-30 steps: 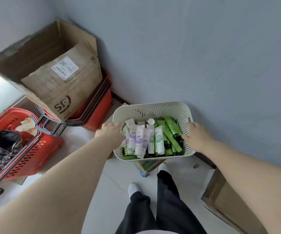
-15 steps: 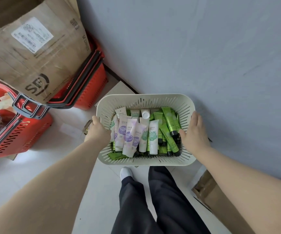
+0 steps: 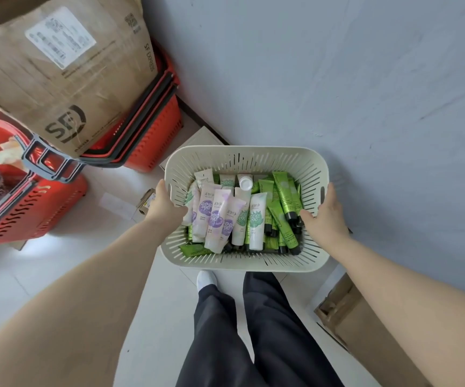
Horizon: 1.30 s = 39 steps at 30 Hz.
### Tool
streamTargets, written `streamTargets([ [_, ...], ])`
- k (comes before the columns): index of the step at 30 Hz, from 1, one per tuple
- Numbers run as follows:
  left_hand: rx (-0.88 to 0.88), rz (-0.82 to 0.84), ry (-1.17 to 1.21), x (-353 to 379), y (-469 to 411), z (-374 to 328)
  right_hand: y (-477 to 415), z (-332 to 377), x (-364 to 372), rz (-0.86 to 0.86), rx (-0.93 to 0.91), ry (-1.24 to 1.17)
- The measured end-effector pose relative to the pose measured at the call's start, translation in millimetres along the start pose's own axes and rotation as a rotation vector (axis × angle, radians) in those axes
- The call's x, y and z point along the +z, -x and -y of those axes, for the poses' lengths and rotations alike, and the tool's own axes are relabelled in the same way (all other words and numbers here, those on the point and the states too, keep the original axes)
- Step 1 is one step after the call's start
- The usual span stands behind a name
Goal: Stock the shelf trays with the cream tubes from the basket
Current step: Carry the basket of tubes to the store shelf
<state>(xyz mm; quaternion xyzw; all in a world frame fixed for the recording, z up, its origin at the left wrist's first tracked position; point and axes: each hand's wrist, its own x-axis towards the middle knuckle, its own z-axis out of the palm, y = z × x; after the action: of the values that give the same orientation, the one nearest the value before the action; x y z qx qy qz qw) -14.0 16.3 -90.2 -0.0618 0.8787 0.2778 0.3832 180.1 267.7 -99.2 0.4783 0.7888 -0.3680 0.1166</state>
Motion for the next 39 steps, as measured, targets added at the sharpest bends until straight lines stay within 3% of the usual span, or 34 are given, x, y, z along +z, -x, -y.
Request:
streamTargets([
  [10, 0.039, -0.076, 0.033, -40.6, 35.0, 44.0, 54.7, 30.8, 12.0, 0.013, -0.040, 0.100],
  [21, -0.057, -0.196, 0.069, -98.2, 91.1, 160.6, 129.7, 76.7, 71.6, 0.107, -0.215, 0.109],
  [31, -0.302, -0.455, 0.387, -76.1, 222.4, 289.0, 199.0, 98.8, 118.2, 0.307, -0.556, 0.277],
  [39, -0.469, -0.680, 0.698, -36.7, 354.8, 396.1, 306.2, 103.1, 163.8, 0.455, -0.767, 0.525],
])
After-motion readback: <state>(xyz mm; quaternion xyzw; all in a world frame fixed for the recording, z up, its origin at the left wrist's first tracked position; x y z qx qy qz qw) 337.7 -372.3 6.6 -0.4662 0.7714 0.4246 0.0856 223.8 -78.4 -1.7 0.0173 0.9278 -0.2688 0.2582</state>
